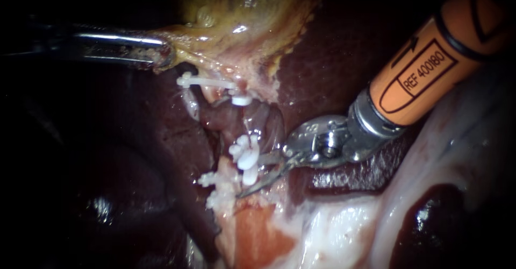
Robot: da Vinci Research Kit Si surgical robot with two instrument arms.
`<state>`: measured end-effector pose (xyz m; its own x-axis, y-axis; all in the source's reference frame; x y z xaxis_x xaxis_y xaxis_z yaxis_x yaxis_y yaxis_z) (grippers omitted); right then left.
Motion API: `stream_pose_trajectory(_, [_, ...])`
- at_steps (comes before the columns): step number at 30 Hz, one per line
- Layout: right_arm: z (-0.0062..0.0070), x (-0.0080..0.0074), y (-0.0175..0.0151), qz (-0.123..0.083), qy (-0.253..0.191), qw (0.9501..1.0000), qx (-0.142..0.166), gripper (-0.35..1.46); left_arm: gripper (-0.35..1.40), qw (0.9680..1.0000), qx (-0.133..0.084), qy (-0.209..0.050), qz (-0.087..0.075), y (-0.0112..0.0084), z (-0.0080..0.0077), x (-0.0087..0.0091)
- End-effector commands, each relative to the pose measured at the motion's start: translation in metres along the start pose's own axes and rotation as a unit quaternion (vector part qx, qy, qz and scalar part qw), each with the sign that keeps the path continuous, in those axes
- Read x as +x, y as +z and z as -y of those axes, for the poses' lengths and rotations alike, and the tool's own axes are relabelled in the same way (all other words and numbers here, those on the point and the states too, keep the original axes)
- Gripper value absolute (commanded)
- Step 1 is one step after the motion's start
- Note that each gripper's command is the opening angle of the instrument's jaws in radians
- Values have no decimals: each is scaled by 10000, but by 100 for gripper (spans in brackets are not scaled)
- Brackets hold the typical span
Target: Go to the cutting position right tube
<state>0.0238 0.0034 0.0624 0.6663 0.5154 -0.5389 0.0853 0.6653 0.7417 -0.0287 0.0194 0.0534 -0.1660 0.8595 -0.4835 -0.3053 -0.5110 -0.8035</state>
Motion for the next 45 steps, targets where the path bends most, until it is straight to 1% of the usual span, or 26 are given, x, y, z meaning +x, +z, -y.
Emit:
stream_pose_trajectory(1, [-1,-2,-3,1,5,10000,0,138,-35,10000,1,0,0,0,0,0])
stream_pose_trajectory(5, [-2,-5,-9,9,3,10000,23,140,-35,10000,1,0,1,0,0,0])
stream_pose_trajectory(13, [-9,-7,-28,-57,35,10000,-49,141,-35,10000,0,-1,1,-1,0,0])
stream_pose_trajectory(17, [-10,-8,-34,-61,46,10000,-41,141,-35,10000,-1,-1,1,-1,0,0])
stream_pose_trajectory(23, [-10,-4,-45,-85,73,9999,-52,141,-35,10000,-1,-1,2,-1,0,0])
stream_pose_trajectory(28, [-14,0,-54,-138,113,9998,-116,140,-35,10000,-1,-1,2,-1,0,0])
stream_pose_trajectory(40, [-15,0,-56,-150,122,9997,-132,140,-35,10000,-1,-1,2,-1,0,0])
stream_pose_trajectory(45, [-17,5,-50,-156,133,9997,-148,140,-35,10000,-1,-1,2,-1,0,0])
